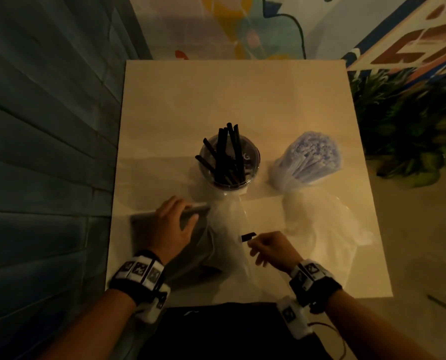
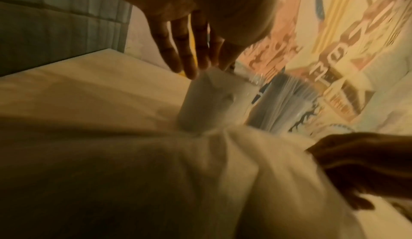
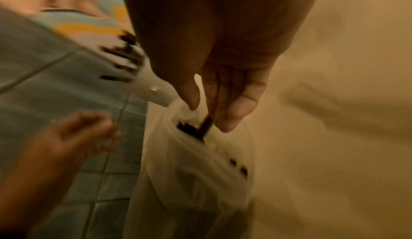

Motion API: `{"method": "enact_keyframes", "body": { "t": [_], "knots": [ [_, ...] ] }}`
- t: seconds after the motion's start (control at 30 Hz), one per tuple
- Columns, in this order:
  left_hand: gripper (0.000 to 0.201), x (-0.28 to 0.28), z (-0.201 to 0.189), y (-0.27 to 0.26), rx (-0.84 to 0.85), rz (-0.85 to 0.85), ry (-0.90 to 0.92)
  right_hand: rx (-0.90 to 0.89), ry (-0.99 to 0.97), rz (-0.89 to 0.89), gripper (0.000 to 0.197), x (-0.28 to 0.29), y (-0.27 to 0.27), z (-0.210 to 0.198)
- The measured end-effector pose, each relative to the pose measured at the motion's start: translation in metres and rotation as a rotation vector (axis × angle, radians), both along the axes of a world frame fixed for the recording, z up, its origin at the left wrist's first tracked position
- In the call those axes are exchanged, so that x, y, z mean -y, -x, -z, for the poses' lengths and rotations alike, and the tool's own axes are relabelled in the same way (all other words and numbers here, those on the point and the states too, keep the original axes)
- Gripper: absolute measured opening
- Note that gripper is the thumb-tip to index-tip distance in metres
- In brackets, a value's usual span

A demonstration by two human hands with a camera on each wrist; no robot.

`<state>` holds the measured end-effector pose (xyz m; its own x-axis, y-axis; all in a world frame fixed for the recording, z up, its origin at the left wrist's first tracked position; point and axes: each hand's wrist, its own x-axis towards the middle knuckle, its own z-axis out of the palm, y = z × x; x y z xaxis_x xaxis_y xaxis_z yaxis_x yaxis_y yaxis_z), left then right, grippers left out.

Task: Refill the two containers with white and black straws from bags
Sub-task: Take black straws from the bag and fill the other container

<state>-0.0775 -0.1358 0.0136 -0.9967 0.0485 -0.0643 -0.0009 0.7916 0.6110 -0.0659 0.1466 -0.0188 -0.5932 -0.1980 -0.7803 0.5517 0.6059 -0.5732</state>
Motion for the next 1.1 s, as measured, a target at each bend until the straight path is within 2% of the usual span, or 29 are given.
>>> {"method": "enact_keyframes", "body": {
  "t": [0.1,0.17,0.23,0.33,0.43,0.5,0.6,0.67,0.77,0.93,1.0,1.1],
  "knots": [
    [0.083,0.017,0.031,-0.028,0.436,-0.006,0.206,0.107,0.040,0.086,0.027,0.023,-0.006,0.011],
    [0.098,0.020,0.044,-0.040,0.564,0.025,0.287,0.157,0.047,0.185,0.017,0.040,-0.006,0.021],
    [0.099,0.015,0.049,-0.044,0.571,0.022,0.316,0.140,0.048,0.235,0.011,0.057,-0.003,0.031],
    [0.098,0.005,0.048,-0.042,0.593,0.020,0.324,0.139,0.041,0.265,0.023,0.073,0.000,0.056],
    [0.098,0.004,0.049,-0.040,0.611,0.014,0.308,0.146,0.058,0.334,0.027,0.081,0.000,0.043],
    [0.100,0.005,0.050,-0.041,0.606,0.012,0.285,0.161,0.103,0.455,0.028,0.077,-0.002,0.036],
    [0.102,0.006,0.050,-0.043,0.605,0.027,0.280,0.169,0.165,0.699,0.018,0.067,0.002,0.024],
    [0.102,0.006,0.050,-0.043,0.610,0.033,0.287,0.184,0.214,0.788,0.013,0.061,0.005,0.021],
    [0.104,0.004,0.052,-0.044,0.612,0.037,0.295,0.260,0.248,0.810,0.019,0.063,0.004,0.022],
    [0.104,0.005,0.056,-0.045,0.617,0.046,0.301,0.274,0.194,0.680,0.015,0.083,0.001,0.020],
    [0.104,0.006,0.056,-0.044,0.618,0.049,0.295,0.230,0.192,0.728,0.014,0.083,0.006,0.019],
    [0.103,0.006,0.055,-0.045,0.619,0.059,0.311,0.182,0.186,0.894,0.014,0.075,0.013,0.019]
  ]
}}
